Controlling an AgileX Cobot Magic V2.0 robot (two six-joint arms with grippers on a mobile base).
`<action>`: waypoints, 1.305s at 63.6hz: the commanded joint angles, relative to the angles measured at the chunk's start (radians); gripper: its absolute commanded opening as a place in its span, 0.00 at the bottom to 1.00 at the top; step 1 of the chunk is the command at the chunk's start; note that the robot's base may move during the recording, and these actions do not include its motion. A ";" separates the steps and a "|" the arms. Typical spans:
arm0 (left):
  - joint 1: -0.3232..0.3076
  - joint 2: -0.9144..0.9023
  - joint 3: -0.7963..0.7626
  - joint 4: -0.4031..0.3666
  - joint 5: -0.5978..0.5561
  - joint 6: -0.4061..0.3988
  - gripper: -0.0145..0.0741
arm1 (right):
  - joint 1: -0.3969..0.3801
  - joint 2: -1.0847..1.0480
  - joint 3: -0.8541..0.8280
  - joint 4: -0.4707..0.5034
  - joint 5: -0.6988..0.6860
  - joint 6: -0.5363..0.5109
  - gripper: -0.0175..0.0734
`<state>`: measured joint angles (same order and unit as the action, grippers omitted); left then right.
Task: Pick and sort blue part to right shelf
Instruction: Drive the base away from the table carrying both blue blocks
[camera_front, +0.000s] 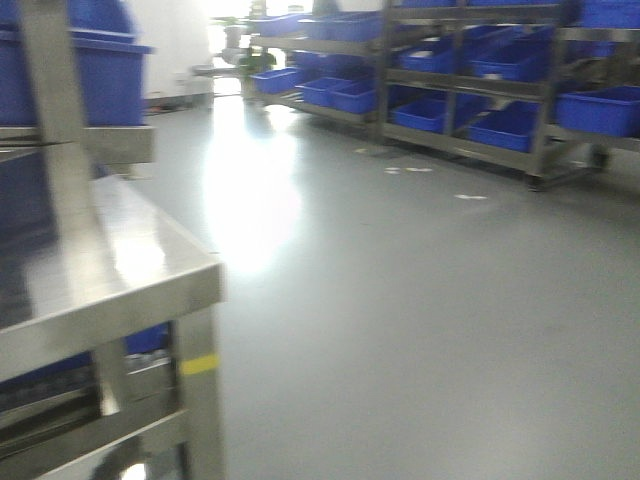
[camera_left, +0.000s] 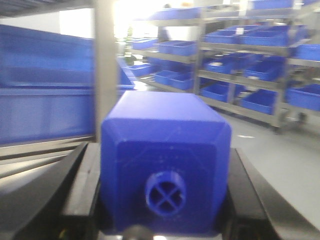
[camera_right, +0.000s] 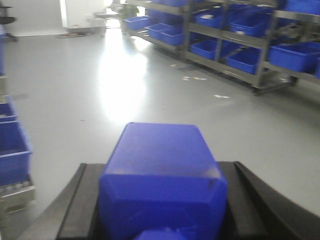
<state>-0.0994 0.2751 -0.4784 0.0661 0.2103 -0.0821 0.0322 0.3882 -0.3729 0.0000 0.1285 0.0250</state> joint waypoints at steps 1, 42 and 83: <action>0.002 0.009 -0.029 0.000 -0.093 0.001 0.54 | -0.007 0.006 -0.031 0.000 -0.097 -0.001 0.65; 0.002 0.009 -0.029 0.000 -0.093 0.001 0.54 | -0.007 0.006 -0.031 0.000 -0.097 -0.001 0.65; 0.002 0.009 -0.029 0.000 -0.093 0.001 0.54 | -0.007 0.006 -0.031 0.000 -0.097 -0.001 0.65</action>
<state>-0.0994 0.2751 -0.4784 0.0661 0.2103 -0.0821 0.0322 0.3882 -0.3729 0.0000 0.1285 0.0250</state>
